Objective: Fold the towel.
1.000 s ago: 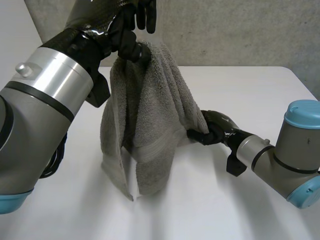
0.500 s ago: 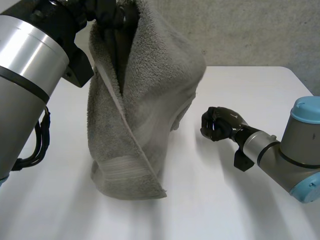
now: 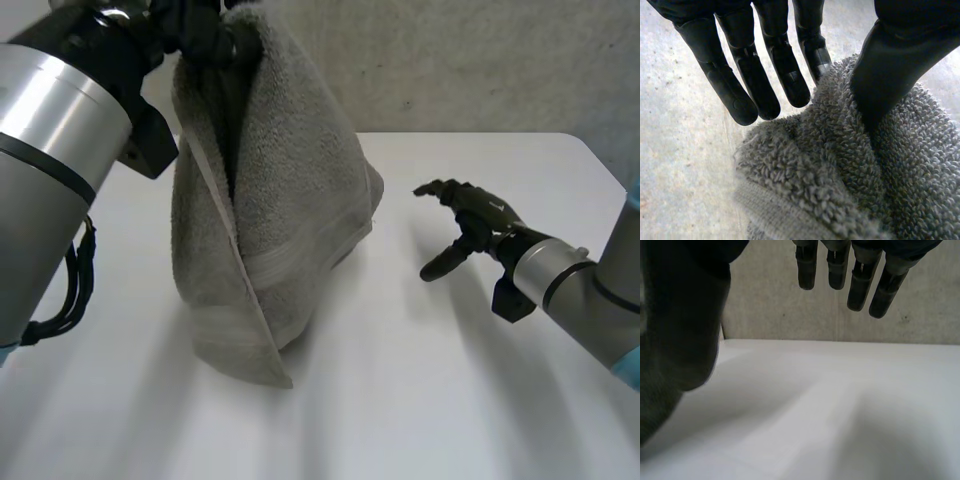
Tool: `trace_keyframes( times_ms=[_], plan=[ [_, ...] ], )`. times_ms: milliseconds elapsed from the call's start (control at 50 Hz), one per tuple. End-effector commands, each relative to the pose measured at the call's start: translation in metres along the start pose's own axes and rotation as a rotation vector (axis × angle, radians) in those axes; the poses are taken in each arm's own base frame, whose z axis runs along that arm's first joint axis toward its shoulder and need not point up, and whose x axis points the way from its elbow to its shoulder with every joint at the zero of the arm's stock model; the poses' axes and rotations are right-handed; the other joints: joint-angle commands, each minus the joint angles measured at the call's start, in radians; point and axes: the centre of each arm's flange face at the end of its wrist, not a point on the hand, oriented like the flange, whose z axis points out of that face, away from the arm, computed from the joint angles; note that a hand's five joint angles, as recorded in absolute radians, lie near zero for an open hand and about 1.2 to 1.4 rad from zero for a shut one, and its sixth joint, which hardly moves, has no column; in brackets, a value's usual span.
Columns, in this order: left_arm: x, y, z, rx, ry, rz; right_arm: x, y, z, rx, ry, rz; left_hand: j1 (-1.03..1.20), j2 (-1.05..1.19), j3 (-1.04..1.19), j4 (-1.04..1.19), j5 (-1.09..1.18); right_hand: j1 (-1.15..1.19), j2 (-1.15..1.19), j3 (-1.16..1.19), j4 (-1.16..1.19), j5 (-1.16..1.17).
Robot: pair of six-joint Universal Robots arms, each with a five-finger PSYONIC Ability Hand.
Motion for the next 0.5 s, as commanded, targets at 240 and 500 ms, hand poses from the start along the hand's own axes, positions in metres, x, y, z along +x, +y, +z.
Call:
trace_keyframes(
  times_ms=[240,500],
  plan=[
    [0.019,0.107,-0.003,-0.309,0.102,-0.02,-0.031,-0.066,-0.04,0.163,-0.074,-0.059,-0.525,-0.526,-0.545,-0.524,-0.535,-0.067,-0.066,-0.068,-0.076,-0.059],
    [-0.004,0.127,-0.01,-0.434,0.008,0.239,-0.047,-0.082,-0.066,0.103,0.008,-0.364,-1.177,-1.178,-1.197,-1.176,-1.187,-0.067,-0.066,-0.068,-0.076,-0.059]
  ],
)
